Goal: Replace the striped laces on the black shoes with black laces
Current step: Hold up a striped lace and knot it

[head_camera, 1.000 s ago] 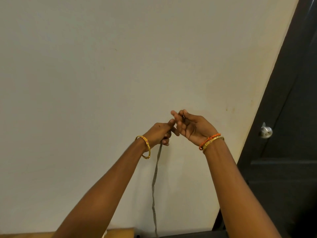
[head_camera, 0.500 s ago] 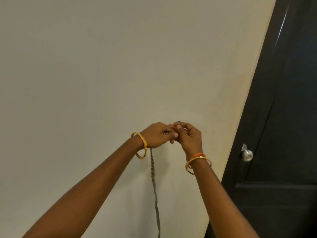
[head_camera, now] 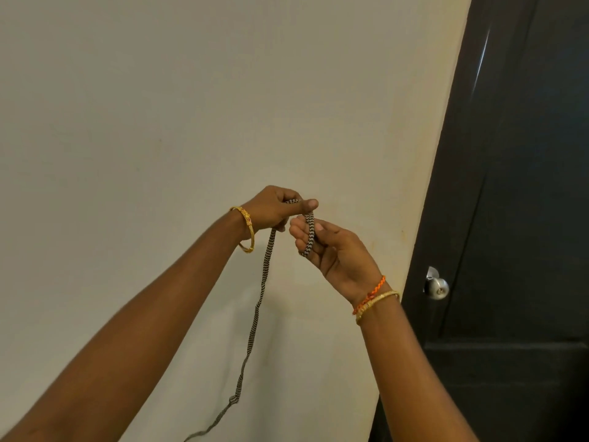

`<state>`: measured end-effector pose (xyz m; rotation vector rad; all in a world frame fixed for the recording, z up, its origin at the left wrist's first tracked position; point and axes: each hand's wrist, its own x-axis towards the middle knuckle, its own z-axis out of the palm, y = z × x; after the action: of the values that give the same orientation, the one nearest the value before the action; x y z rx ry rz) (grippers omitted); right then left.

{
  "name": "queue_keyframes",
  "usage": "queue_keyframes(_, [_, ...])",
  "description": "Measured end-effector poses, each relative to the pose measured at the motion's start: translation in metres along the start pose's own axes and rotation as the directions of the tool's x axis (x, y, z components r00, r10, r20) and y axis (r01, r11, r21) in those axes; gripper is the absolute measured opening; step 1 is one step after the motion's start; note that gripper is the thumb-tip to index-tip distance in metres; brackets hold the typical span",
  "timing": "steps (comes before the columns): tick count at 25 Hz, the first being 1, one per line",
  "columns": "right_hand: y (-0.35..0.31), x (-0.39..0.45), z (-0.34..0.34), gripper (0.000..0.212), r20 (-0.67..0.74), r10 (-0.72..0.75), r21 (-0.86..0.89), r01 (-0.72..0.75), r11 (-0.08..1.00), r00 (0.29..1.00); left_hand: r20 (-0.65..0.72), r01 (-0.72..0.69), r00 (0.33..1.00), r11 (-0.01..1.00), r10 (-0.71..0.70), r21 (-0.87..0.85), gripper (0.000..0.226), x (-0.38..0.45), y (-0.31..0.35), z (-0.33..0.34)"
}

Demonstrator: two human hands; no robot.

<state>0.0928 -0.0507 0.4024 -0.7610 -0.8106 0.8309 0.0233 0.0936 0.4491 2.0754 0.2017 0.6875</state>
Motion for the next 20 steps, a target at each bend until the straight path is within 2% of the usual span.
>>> queue_keyframes(2, [-0.005, -0.004, 0.006, 0.031, 0.023, -0.007, 0.088, 0.005, 0.996, 1.000, 0.014, 0.059, 0.998, 0.992, -0.058, -0.111, 0.039, -0.003, -0.007, 0.006])
queue_keyframes(3, [-0.008, -0.005, 0.008, 0.030, 0.012, -0.035, 0.128, 0.033, 0.991, 0.999, 0.031, 0.093, 0.996, 0.983, -0.089, -0.160, 0.032, -0.005, -0.012, 0.010])
queue_keyframes(4, [-0.010, -0.005, 0.010, 0.028, -0.016, -0.073, 0.165, 0.075, 0.984, 0.997, 0.050, 0.131, 0.991, 0.971, -0.124, -0.201, 0.026, -0.009, -0.017, 0.014])
queue_keyframes(6, [-0.014, -0.002, 0.010, 0.026, -0.109, -0.156, 0.192, 0.175, 0.966, 0.982, 0.099, 0.210, 0.976, 0.947, -0.192, -0.243, 0.030, -0.018, -0.022, 0.022])
queue_keyframes(9, [-0.013, 0.006, 0.009, 0.022, -0.284, -0.240, 0.202, 0.303, 0.931, 0.928, 0.152, 0.219, 0.969, 0.958, -0.192, -0.187, 0.035, -0.032, -0.019, 0.034])
queue_keyframes(11, [-0.008, 0.011, 0.007, 0.020, -0.391, -0.278, 0.200, 0.376, 0.905, 0.877, 0.132, 0.146, 0.981, 0.989, -0.140, -0.036, 0.036, -0.037, -0.009, 0.039])
queue_keyframes(14, [0.002, 0.019, 0.005, 0.019, -0.480, -0.350, 0.055, 0.426, 0.903, 0.804, 0.083, 0.012, 0.996, 0.957, -0.038, 0.291, 0.033, -0.037, 0.005, 0.042])
queue_keyframes(16, [0.010, 0.021, 0.001, 0.019, -0.461, -0.409, -0.091, 0.417, 0.904, 0.788, 0.084, -0.048, 0.996, 0.896, 0.012, 0.441, 0.029, -0.037, 0.012, 0.040])
queue_keyframes(18, [0.017, 0.019, -0.006, 0.019, -0.395, -0.473, -0.248, 0.405, 0.880, 0.787, 0.083, -0.083, 0.995, 0.866, 0.048, 0.493, 0.025, -0.037, 0.014, 0.036])
queue_keyframes(20, [0.025, 0.017, -0.014, 0.019, -0.319, -0.550, -0.453, 0.385, 0.804, 0.772, 0.053, -0.091, 0.996, 0.863, 0.074, 0.498, 0.024, -0.036, 0.014, 0.030])
